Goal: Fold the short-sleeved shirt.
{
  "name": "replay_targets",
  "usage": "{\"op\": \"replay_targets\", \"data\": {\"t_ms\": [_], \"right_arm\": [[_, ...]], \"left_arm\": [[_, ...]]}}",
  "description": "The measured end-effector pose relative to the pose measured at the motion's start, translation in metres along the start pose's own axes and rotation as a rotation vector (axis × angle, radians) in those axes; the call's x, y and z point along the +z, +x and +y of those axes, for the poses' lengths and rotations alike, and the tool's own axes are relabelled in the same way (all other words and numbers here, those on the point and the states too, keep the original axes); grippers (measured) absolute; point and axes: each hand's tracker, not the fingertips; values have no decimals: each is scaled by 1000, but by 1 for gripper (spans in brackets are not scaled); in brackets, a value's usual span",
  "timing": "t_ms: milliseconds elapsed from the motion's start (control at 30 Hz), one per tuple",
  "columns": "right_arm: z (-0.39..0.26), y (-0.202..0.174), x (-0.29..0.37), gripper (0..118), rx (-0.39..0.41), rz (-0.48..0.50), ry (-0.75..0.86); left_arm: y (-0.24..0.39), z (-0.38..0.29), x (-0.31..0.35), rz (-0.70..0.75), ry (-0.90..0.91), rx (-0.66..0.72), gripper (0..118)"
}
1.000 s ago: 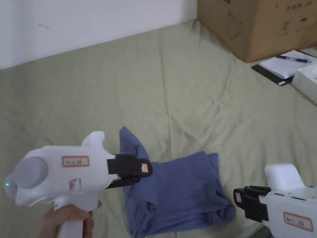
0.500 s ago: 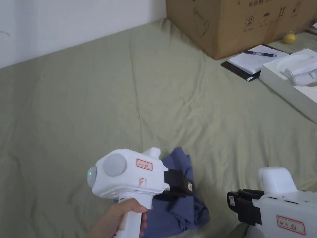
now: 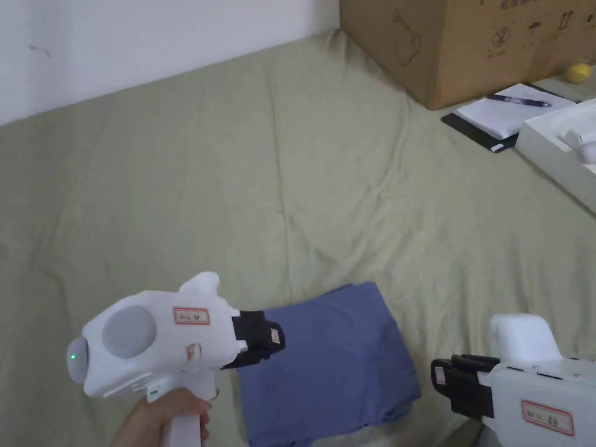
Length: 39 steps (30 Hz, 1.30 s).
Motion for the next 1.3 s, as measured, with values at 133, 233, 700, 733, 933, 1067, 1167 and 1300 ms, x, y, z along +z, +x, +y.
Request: {"op": "replay_targets", "data": {"t_ms": [133, 233, 700, 733, 933, 1067, 1167, 1300], "right_arm": [[2, 3, 2, 0, -14, -7, 9], [1, 8, 6, 0, -11, -27, 10], [-7, 22, 16, 0, -46, -54, 3], [-5, 20, 14, 0, -43, -47, 1], [13, -12, -16, 0, 81, 5, -28], [25, -40, -56, 0, 213, 4, -49], [28, -56, -95, 0, 291, -34, -104], [27, -63, -120, 0, 318, -58, -147]], "left_arm": [[17, -8, -29, -107, -70, -22, 6], [44, -12, -59, -129, -134, -89, 6], [94, -33, -113, -137, -272, -203, 5], [89, -33, -104, -135, -261, -201, 5], [9, -26, -24, -242, -90, 49, 13], [-51, -29, 19, -288, -13, 211, 92], [-86, -34, 37, -286, 37, 301, 97], [-114, -35, 30, -262, 43, 365, 97]]}}
